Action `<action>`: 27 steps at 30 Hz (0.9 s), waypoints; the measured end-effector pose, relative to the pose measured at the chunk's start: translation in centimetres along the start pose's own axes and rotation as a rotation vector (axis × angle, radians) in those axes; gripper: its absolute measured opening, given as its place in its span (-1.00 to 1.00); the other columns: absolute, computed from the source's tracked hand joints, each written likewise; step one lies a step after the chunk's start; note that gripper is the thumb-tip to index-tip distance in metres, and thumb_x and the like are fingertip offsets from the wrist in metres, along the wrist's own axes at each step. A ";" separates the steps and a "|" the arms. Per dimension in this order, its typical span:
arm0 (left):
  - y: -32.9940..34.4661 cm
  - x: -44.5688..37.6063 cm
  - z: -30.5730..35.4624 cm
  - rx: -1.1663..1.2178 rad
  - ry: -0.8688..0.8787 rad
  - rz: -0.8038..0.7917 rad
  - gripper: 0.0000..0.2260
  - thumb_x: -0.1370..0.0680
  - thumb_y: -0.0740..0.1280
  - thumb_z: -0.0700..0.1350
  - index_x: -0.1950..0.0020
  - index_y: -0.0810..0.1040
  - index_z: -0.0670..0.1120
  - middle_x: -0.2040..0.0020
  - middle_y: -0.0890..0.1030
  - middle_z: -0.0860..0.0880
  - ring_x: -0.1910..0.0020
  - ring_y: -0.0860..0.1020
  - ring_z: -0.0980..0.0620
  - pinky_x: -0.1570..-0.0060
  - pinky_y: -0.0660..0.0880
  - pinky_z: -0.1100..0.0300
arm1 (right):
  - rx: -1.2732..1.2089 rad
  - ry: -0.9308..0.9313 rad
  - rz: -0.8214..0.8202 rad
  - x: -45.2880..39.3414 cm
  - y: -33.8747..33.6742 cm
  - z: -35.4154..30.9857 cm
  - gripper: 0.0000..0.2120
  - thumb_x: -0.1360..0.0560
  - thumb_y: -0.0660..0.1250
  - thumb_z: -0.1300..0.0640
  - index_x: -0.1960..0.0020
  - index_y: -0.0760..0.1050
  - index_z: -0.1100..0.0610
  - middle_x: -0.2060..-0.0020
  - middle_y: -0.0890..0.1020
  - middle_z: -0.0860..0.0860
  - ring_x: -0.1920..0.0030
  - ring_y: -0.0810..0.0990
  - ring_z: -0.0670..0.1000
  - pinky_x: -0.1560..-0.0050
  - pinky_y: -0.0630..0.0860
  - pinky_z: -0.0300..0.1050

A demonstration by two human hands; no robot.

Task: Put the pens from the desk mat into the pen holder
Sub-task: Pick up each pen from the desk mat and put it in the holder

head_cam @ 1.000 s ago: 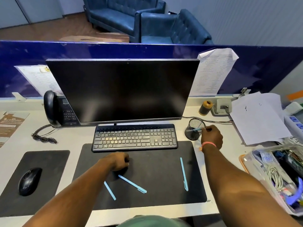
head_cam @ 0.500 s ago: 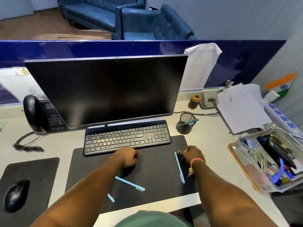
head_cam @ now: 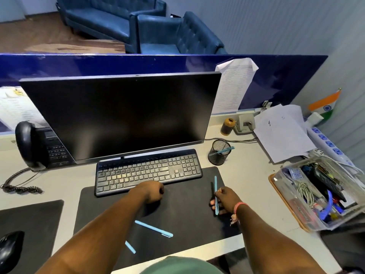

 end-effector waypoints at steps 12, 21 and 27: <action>-0.2 -0.3 -0.3 -0.010 -0.013 -0.005 -0.66 -0.46 0.27 0.02 -0.22 0.58 0.10 -0.20 0.65 0.00 -0.12 0.59 -0.05 -0.17 0.56 -0.02 | -0.770 -0.197 0.346 -1.7 -4.8 -3.7 -0.82 -0.51 0.44 0.14 0.21 0.49 0.14 0.46 0.39 0.05 0.59 0.24 -0.07 0.55 0.15 -0.30; 0.1 -0.4 -0.7 0.012 -0.005 0.026 -0.64 -0.51 0.28 0.02 -0.30 0.56 0.08 -0.27 0.63 -0.01 -0.20 0.58 -0.06 -0.19 0.53 0.04 | -0.913 -0.217 0.678 -3.3 -9.5 -7.2 -0.85 -0.46 0.50 0.16 0.18 0.54 0.16 0.41 0.42 0.08 0.52 0.34 -0.02 0.53 0.31 -0.24; 0.3 -0.5 -0.5 -0.009 -0.008 0.044 -0.63 -0.53 0.27 0.01 -0.33 0.54 0.09 -0.29 0.61 -0.01 -0.23 0.57 -0.07 -0.17 0.50 0.09 | -0.721 -0.316 0.704 -4.3 -10.6 -9.4 -0.79 -0.64 0.28 0.03 -0.02 0.54 0.18 0.30 0.50 0.07 0.38 0.47 0.01 0.36 0.46 -0.13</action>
Point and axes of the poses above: each hand's wrist, its own x-axis away from the middle knuckle, its own y-axis out of the palm, z = x × y, the point moved 4 cm from there along -x, towards the middle knuckle
